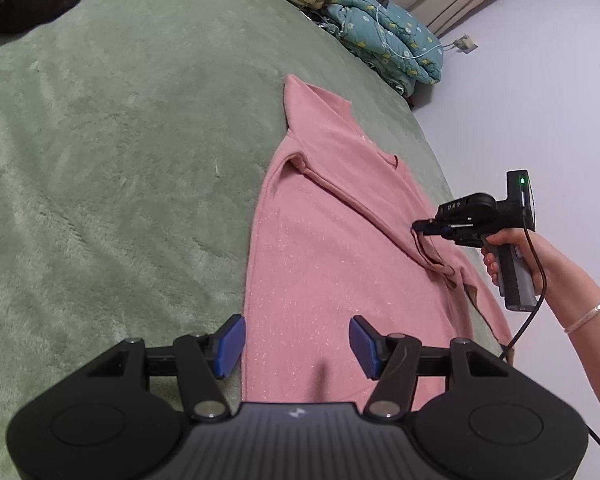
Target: Fold clothes
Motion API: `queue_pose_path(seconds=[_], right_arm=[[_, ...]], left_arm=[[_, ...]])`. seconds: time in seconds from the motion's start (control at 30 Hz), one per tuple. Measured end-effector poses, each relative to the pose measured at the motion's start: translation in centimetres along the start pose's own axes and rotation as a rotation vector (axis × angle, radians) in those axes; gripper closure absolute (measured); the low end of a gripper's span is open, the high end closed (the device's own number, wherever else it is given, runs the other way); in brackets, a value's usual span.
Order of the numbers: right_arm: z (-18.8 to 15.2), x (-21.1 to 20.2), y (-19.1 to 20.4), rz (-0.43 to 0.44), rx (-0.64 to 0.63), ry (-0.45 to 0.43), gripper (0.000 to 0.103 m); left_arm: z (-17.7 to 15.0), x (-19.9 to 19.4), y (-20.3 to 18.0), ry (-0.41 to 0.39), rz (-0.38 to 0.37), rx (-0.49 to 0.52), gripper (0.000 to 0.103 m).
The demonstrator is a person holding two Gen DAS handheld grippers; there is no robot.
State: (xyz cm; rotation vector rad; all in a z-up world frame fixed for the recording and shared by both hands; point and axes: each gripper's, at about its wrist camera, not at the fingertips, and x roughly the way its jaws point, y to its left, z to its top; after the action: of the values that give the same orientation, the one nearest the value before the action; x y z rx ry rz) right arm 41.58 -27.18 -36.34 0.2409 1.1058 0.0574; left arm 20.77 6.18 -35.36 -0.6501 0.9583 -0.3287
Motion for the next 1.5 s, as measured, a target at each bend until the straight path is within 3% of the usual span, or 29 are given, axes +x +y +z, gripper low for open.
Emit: queue_pose_path(seconds=[0.2, 0.3, 0.37, 0.47, 0.53, 0.6, 0.63, 0.7, 0.73, 0.87, 0.93, 1.03, 1.07, 1.1, 1.17, 1.3, 1.4, 1.43, 1.5], right_arm=[[2.1, -0.8, -3.0, 0.204, 0.287, -0.091, 0.097], [2.8, 0.4, -3.9, 0.286, 0.393, -0.060, 0.085], [2.6, -0.7, -5.0, 0.321, 0.430, -0.094, 0.068], [1.5, -4.6, -7.3, 0.360, 0.404, -0.206, 0.068], [0.4, -7.2, -8.8, 0.344, 0.314, -0.260, 0.068], [-2.0, -8.5, -10.7, 0.240, 0.186, -0.228, 0.068], [-2.7, -8.4, -11.4, 0.206, 0.181, -0.199, 0.069], [-4.6, -7.7, -13.2, 0.177, 0.214, -0.159, 0.082], [-6.1, -7.2, -13.9, 0.187, 0.218, -0.196, 0.087], [-9.0, -5.8, -13.0, 0.173, 0.134, -0.306, 0.086], [-9.1, -4.5, -13.3, 0.201, 0.209, -0.280, 0.081], [-9.1, -2.0, -16.1, 0.373, 0.510, -0.248, 0.078], [-9.2, -1.6, -16.7, 0.422, 0.571, -0.255, 0.090], [-9.2, -1.6, -16.9, 0.441, 0.591, -0.267, 0.096], [-8.9, -2.4, -16.6, 0.388, 0.531, -0.276, 0.096], [-8.5, -4.1, -15.0, 0.162, 0.242, -0.266, 0.096], [-8.7, -4.1, -16.2, 0.258, 0.309, -0.258, 0.082], [-9.1, -4.7, -16.9, 0.285, 0.343, -0.291, 0.075], [-10.0, -6.0, -18.1, 0.296, 0.401, -0.361, 0.074]], left_arm=[[0.4, 0.1, 0.2, -0.007, -0.015, -0.017, 0.046], [0.6, 0.1, -0.1, -0.003, -0.011, -0.007, 0.046], [0.7, 0.1, -0.3, 0.007, -0.005, 0.013, 0.046], [0.9, 0.3, -0.7, 0.021, 0.008, 0.049, 0.046], [1.0, 0.7, -1.1, 0.035, 0.019, 0.091, 0.045], [1.0, 1.4, -1.2, 0.062, 0.022, 0.108, 0.045], [0.8, 1.7, -1.1, 0.069, 0.023, 0.098, 0.045], [0.3, 1.7, -0.9, 0.065, 0.033, 0.065, 0.045], [0.0, 1.5, -0.9, 0.060, 0.041, 0.052, 0.045], [-0.8, 0.5, -1.2, 0.055, 0.061, 0.056, 0.045], [-1.1, -0.1, -1.4, 0.054, 0.087, 0.067, 0.045], [-1.2, -0.7, -1.3, 0.039, 0.095, 0.044, 0.045], [-1.1, -0.7, -1.4, 0.040, 0.096, 0.039, 0.045], [-1.1, -0.7, -1.4, 0.040, 0.098, 0.036, 0.045], [-0.9, -0.6, -1.6, 0.040, 0.100, 0.037, 0.045], [-0.5, -0.2, -2.5, 0.039, 0.092, 0.079, 0.045], [-0.4, 0.7, -2.8, 0.059, 0.083, 0.094, 0.045], [-0.5, 0.8, -2.9, 0.061, 0.077, 0.096, 0.045], [-0.4, 0.9, -3.0, 0.057, 0.076, 0.102, 0.045]])
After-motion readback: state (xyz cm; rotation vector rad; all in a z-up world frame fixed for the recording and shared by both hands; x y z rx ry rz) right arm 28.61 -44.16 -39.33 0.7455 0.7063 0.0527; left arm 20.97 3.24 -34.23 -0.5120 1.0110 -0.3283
